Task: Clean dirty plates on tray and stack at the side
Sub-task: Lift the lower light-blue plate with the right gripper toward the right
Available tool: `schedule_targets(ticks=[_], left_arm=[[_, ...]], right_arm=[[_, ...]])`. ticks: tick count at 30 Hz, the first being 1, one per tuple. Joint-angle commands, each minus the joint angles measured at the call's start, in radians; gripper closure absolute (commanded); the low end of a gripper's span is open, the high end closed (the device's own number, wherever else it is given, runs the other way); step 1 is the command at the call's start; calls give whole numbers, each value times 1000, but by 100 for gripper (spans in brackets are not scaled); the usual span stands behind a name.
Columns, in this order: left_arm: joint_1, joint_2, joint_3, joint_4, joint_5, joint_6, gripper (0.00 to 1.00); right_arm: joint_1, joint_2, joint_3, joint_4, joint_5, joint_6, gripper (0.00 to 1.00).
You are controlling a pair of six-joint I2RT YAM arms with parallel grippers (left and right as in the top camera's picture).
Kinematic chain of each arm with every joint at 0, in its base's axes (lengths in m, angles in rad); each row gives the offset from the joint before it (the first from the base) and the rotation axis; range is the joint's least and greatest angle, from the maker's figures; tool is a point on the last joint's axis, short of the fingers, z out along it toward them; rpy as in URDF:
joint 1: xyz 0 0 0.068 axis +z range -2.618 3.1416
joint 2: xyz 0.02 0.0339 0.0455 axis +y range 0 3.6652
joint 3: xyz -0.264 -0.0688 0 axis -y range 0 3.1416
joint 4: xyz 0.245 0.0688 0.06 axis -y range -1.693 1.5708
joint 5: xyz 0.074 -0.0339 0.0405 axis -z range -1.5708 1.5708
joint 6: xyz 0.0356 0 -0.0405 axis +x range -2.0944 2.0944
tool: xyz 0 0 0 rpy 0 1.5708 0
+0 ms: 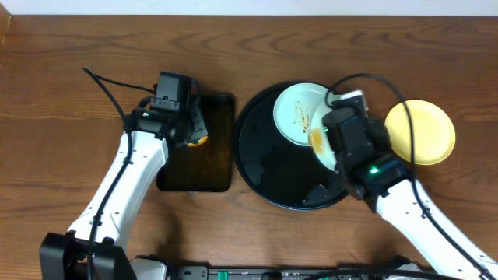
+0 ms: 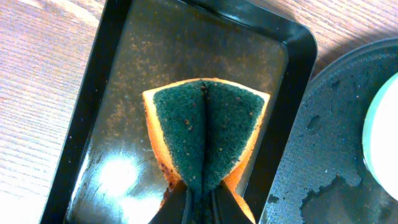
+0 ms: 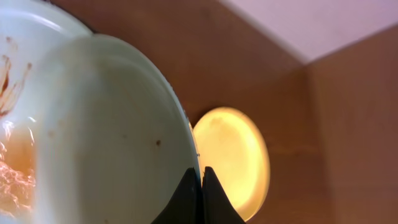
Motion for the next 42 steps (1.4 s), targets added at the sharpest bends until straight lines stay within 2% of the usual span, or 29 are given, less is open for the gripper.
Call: schedule_targets(ticks=[1,5,27,35,42], left_arm=[[5,0,-2,0,-13,9,92],[5,0,-2,0,-13,9,92],[5,0,-2,0,-13,9,92],[5,0,-2,0,-13,8,92],[5,0,-2,-5,-13,9,92]], right_arm=[[77,-15,3,37,250,-96,99],[106,-15,3,91,342,-129,99],[96,-15,3,92,342,-111,99],[-30,-15,3,116,293,-48,99],[-285,-15,3,229,71,-47,99]])
